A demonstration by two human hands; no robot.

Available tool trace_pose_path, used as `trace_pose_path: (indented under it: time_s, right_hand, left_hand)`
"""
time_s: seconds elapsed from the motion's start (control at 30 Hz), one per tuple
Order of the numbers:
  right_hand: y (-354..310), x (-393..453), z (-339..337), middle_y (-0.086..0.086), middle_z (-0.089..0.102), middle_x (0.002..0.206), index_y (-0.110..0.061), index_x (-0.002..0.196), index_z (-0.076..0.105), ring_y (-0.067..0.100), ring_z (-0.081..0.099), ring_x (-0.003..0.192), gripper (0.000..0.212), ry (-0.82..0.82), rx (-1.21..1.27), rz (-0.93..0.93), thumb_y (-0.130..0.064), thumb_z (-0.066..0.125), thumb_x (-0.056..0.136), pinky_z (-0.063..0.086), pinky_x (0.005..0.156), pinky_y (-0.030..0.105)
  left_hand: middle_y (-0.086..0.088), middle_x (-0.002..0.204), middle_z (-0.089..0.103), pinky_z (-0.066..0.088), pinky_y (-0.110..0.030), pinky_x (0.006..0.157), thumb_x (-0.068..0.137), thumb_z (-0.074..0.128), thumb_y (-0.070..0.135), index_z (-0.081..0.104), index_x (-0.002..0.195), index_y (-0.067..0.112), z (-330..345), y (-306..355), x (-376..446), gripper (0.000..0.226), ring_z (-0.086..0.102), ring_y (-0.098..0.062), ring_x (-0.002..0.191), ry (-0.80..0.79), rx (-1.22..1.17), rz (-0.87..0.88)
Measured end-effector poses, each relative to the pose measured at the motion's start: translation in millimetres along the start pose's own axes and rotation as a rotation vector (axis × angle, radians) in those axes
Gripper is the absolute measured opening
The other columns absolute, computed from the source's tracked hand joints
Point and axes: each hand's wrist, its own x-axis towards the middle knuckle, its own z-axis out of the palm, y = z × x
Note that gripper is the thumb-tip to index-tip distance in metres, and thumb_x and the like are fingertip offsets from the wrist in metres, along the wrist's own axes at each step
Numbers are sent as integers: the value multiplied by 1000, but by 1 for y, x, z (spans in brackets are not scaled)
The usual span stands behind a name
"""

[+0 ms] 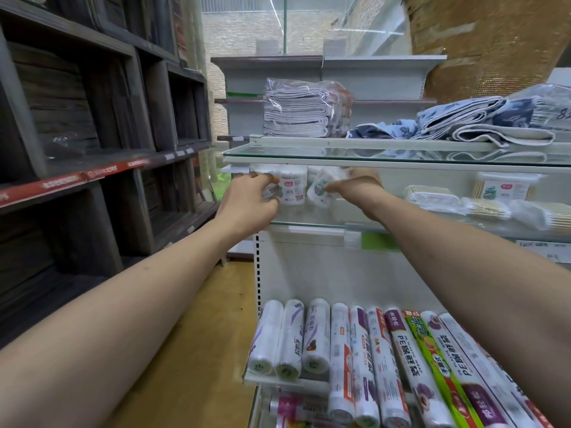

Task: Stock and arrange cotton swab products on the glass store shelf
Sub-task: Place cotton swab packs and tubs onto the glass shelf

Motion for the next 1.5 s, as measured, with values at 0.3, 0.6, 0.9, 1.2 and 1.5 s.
trace_pose_path:
  time_s: [0.3, 0.6, 0.9, 1.2, 1.5]
  right_hand:
    - [2, 4, 11, 3, 69, 118, -21, 129, 64, 19, 69, 102, 52, -85, 154, -77, -16, 81, 80, 55, 96, 35]
    - [1, 8, 17, 6, 66, 126, -17, 133, 62, 23, 66, 111, 45, -55, 88, -90, -12, 70, 89, 55, 97, 37]
    - [-1, 2, 16, 5, 68, 105, -9, 112, 68, 23, 65, 101, 27, 3, -25, -83, -16, 75, 86, 53, 91, 35]
    - [-3, -11, -12, 5, 56, 137, -19, 144, 48, 25, 56, 123, 60, -7, -265, -59, -30, 70, 89, 45, 100, 32]
    - [39, -25, -87, 7, 65, 123, -28, 146, 47, 29, 56, 121, 65, 69, -532, -106, -39, 65, 84, 47, 96, 31]
  left_hand:
    - [-4, 134, 63, 44, -38, 103, 89, 62, 27, 63, 134, 24, -5, -14, 3, 45, 51, -27, 128, -17, 5, 10]
    - [-3, 138, 61, 43, -42, 107, 91, 62, 25, 61, 137, 22, -9, -13, 6, 47, 49, -27, 131, -14, -6, 35]
    - [-5, 137, 61, 44, -37, 103, 91, 62, 27, 62, 136, 27, 0, -15, 11, 45, 47, -26, 130, -29, -21, 23]
    - [-3, 134, 62, 46, -36, 104, 88, 63, 23, 64, 133, 24, 9, 8, 10, 45, 53, -26, 126, -59, -72, 70]
    - [-7, 131, 66, 40, -34, 109, 87, 67, 19, 68, 128, 19, 42, 75, 20, 42, 51, -32, 129, -93, -106, 197]
